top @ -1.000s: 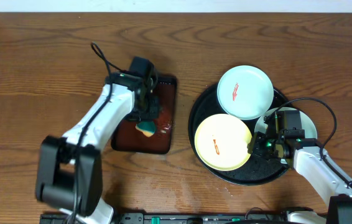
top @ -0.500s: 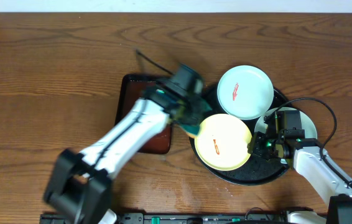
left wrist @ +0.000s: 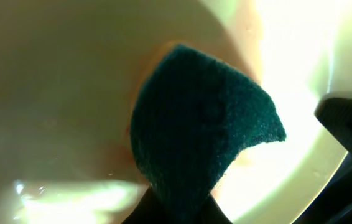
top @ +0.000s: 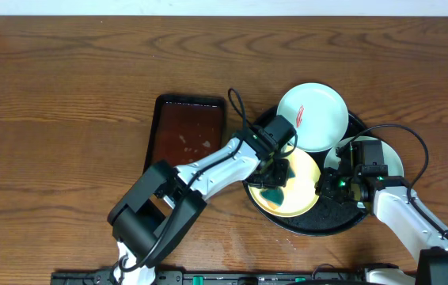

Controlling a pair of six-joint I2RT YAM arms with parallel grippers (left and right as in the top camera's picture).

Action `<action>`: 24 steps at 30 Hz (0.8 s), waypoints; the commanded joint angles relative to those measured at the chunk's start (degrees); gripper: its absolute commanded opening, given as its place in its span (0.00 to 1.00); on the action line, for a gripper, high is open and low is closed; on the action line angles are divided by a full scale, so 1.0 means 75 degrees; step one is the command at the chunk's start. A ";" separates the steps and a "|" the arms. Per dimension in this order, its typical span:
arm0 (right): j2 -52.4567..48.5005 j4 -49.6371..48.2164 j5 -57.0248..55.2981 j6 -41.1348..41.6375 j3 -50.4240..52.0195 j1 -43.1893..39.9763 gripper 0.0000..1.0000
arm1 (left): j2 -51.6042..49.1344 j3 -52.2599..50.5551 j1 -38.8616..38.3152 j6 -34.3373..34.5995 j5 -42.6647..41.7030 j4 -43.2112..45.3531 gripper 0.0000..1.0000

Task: Clean dirty plates on tray and stack at the side
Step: 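Scrub the yellow plate with the sponge held in the left gripper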

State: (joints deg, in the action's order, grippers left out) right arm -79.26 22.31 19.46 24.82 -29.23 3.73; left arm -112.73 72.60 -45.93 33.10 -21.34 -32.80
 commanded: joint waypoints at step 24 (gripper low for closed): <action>-0.0117 -0.0061 -0.0764 0.0117 -0.0003 0.0015 0.01 | -0.1040 0.0542 -0.0201 -0.0090 -0.1387 0.1306 0.08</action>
State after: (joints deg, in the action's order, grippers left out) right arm -79.44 21.52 18.57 25.28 -29.32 3.73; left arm -117.67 76.34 -45.80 32.84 -22.98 -23.35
